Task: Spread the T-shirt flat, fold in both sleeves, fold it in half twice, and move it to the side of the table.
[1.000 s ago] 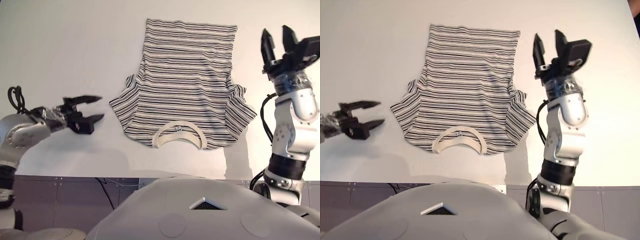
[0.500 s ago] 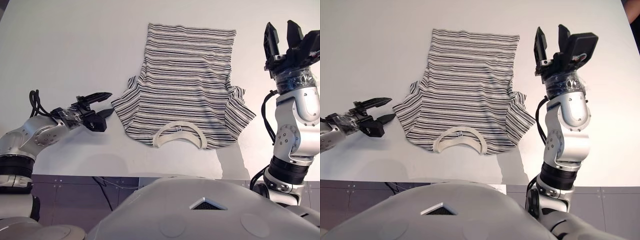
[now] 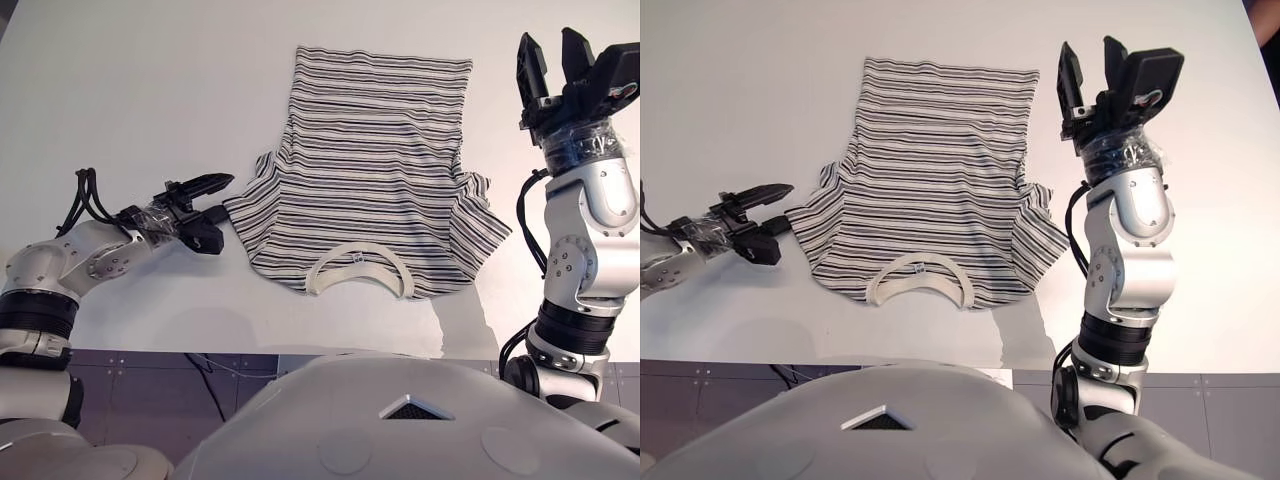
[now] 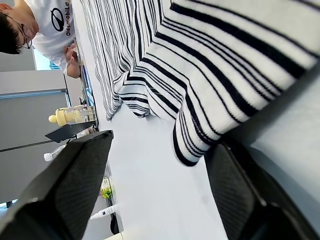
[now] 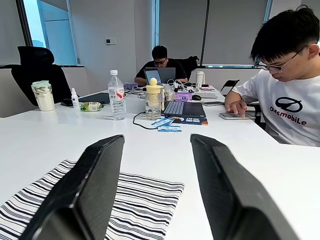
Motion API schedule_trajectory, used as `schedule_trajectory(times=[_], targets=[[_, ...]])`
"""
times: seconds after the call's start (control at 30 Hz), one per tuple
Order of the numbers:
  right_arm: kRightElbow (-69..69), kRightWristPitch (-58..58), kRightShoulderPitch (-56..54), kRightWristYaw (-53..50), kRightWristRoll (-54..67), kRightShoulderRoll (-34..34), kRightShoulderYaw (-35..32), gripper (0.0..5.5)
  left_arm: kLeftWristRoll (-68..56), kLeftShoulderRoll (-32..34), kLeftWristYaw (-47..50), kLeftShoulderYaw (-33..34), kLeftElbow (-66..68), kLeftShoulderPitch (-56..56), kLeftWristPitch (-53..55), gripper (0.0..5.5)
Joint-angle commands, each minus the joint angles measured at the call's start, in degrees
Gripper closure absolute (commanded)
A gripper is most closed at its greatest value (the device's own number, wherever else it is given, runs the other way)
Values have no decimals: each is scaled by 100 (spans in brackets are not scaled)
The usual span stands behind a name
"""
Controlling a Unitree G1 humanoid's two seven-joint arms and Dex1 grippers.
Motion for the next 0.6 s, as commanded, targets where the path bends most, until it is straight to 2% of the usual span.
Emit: schedule_trajectory(times=[0.03, 0.43, 0.6], targets=[[-8, -25, 77, -81, -7, 42, -21, 306, 325, 144, -162, -382, 229, 373, -39, 261], [-4, 1, 65, -151, 14, 102, 51, 306, 399, 41, -31, -765, 569, 54, 97, 460], [-79, 38, 190, -175, 23, 224, 242, 306, 137, 94, 116, -632, 389, 221, 129, 524]])
